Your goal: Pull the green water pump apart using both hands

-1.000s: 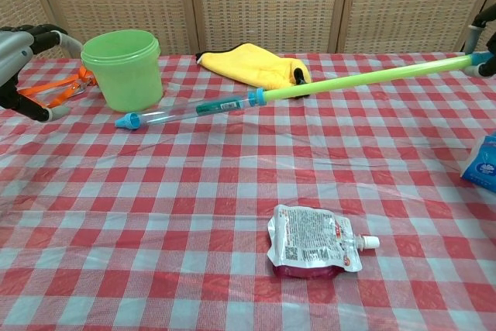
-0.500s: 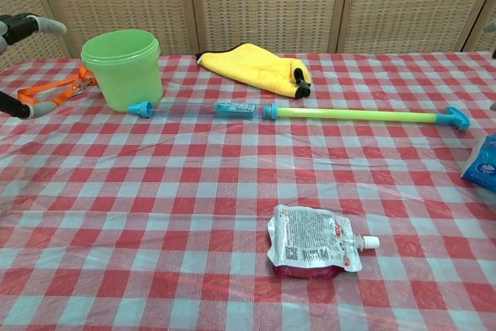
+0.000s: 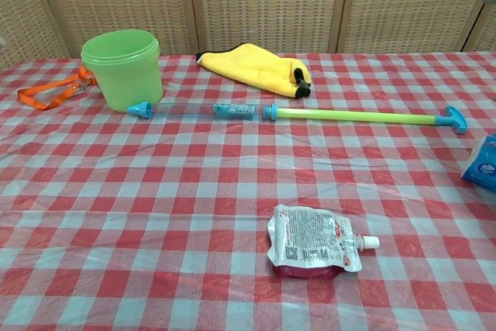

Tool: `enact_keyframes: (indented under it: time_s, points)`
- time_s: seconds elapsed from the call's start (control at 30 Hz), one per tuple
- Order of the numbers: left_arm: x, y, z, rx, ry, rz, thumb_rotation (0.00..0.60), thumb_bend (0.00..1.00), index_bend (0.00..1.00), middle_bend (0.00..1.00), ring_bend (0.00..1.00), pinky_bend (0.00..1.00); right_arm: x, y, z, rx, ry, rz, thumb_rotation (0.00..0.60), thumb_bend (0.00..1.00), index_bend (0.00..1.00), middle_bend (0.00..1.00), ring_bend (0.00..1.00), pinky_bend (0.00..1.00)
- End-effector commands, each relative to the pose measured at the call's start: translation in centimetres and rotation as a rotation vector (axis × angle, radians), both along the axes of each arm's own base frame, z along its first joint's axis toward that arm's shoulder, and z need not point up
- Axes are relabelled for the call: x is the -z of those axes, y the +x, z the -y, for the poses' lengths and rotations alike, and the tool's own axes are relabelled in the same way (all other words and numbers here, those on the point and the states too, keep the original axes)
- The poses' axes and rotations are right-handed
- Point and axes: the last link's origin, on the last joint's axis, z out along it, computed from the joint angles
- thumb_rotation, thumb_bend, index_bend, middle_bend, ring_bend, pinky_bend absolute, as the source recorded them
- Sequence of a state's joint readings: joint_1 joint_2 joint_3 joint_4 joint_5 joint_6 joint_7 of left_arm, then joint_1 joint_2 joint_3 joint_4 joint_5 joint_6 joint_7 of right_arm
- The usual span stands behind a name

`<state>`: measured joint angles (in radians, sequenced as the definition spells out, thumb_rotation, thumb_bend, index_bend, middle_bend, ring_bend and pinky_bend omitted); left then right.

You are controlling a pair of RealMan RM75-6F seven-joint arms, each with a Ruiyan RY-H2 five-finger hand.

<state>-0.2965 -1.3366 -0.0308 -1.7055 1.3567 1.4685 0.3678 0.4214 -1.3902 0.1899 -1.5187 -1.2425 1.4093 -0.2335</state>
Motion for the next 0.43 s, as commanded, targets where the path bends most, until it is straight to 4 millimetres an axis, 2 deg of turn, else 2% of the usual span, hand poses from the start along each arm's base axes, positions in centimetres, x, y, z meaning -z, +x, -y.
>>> enact_keyframes:
  time_s: [0.03,0.2,0.33,0.43]
  points:
    - [-0.8,-1.3,2.2,-0.006,-0.01,-0.028,0.6,0.11,0.0,0.0,0.0,0.0,-0.7,-2.6,-4.3,-0.111,-0.025,-0.046,0.6,0.09,0.0,0.0,0.0,0.0]
    - [-1.2,-3.7,4.7,-0.024,0.015,-0.041,0.6,0.11,0.0,0.0,0.0,0.0,-0.9,-4.4,-7.9,-0.163,-0.03,-0.099,0.6,0.09,0.0,0.0,0.0,0.0]
    - [-1.4,-4.4,4.9,-0.025,0.035,-0.029,0.6,0.11,0.0,0.0,0.0,0.0,-0.7,-4.9,-8.6,-0.165,-0.007,-0.075,0.6,0.09,0.0,0.0,0.0,0.0]
    - [-1.6,-4.3,4.8,-0.016,0.04,-0.029,0.6,0.12,0.0,0.0,0.0,0.0,-0.6,-5.1,-8.7,-0.159,0.015,-0.118,0.6,0.09,0.0,0.0,0.0,0.0]
